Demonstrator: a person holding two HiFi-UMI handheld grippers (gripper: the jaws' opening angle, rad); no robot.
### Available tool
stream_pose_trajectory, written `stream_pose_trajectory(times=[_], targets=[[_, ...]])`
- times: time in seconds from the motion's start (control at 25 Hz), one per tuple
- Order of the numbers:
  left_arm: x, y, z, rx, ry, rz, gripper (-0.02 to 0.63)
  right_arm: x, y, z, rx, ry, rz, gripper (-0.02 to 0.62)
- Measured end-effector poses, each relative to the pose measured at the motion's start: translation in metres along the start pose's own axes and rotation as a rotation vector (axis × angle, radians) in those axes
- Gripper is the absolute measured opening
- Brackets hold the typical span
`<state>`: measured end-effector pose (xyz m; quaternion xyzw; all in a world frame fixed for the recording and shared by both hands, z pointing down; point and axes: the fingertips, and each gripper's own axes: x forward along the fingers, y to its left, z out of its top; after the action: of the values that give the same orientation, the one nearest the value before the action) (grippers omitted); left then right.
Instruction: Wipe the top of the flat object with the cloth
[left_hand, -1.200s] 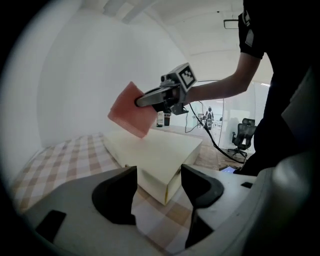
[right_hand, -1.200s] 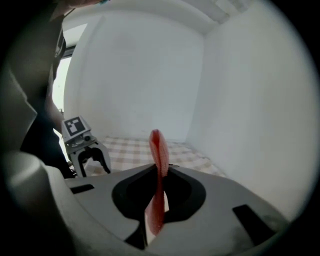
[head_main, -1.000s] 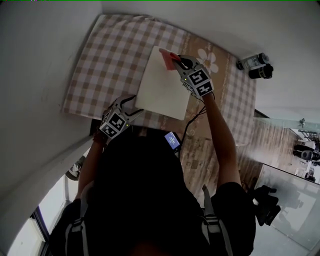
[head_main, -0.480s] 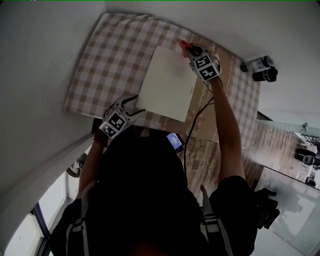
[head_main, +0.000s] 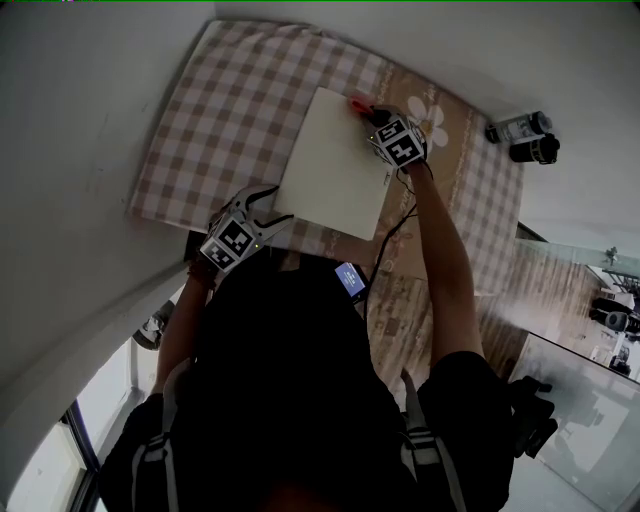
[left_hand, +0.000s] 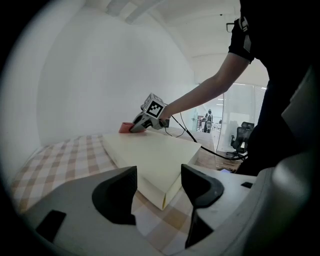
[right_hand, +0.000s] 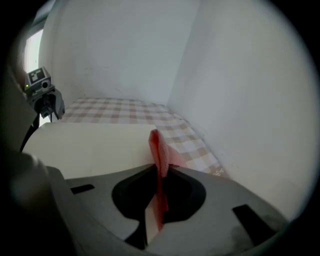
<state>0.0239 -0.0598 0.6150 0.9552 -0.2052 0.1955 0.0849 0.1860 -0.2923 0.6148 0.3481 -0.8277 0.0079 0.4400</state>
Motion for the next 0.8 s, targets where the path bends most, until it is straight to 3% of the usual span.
stream_pose_trajectory(times=[0.48, 0.8], targets=[[0.002, -0.003, -0.001, 0.009, -0.005, -0.01, 0.287, -0.012, 0.037, -0.001, 0.023, 0.004, 0.059, 0.017], [0.002, -0.005, -0.005, 0.057, 0.028, 0.001, 0.288, -0.016, 0.043, -0.003, 0.064, -0.013, 0.013, 0.017]])
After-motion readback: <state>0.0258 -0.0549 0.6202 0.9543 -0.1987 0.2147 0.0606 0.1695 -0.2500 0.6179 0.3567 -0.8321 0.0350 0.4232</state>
